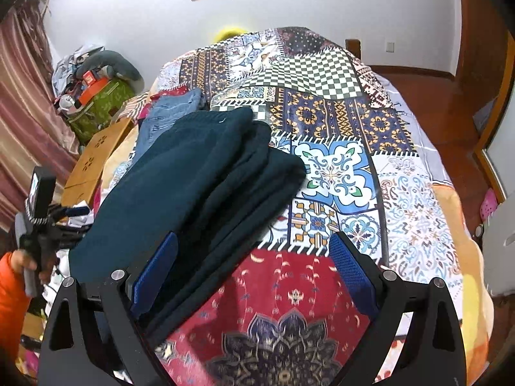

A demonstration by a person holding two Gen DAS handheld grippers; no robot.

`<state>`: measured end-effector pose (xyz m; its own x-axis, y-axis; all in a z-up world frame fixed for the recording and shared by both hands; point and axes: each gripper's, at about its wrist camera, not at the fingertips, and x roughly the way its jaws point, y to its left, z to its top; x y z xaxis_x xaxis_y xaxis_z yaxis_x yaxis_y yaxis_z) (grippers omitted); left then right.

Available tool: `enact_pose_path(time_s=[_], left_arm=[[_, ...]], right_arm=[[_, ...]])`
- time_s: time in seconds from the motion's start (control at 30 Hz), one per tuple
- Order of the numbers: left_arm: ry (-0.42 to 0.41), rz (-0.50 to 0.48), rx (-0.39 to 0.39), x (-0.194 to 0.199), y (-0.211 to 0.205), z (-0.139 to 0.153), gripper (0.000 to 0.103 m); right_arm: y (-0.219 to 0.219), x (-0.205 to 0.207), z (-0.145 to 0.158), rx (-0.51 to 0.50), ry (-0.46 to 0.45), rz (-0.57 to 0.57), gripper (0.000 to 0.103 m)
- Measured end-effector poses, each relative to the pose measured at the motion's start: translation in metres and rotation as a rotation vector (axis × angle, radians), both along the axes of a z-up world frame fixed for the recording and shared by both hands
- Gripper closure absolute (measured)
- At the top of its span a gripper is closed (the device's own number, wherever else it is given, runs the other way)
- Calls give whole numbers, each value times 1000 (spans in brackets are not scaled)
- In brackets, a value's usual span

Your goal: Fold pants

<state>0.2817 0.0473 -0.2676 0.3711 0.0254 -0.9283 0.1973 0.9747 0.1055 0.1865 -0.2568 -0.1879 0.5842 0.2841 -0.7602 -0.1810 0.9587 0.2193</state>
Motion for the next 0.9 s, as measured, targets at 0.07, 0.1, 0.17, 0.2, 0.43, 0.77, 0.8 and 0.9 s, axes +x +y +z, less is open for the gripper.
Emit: enact_pose_path(time_s=[0.07, 0.1, 0.17, 0.2, 0.43, 0.77, 0.8, 0.9], left_arm=[[5, 27, -47, -13, -4, 4, 27], [9, 27, -70, -18, -7, 6, 28], [6, 18, -104, -28, -17, 11, 28], [3, 6, -118, -34, -23, 13, 28], [-45, 14, -127, -45, -47, 20, 28], [-140, 65, -244, -24, -29, 60, 24], [-157, 65, -240, -18, -30, 65, 23], [-192, 51, -215, 8, -37, 77, 22]], right_arm=[[3, -8, 3, -6, -6, 17, 8], [5, -13, 3, -11, -9, 26, 8], [9, -20, 3, -13, 6, 49, 8], [12, -24, 2, -14, 10, 60, 8], [23, -30, -34, -25, 97, 99, 24], [16, -23, -12, -33, 38, 106, 36], [15, -19, -8, -36, 18, 100, 36], [13, 1, 2, -50, -17, 73, 36]])
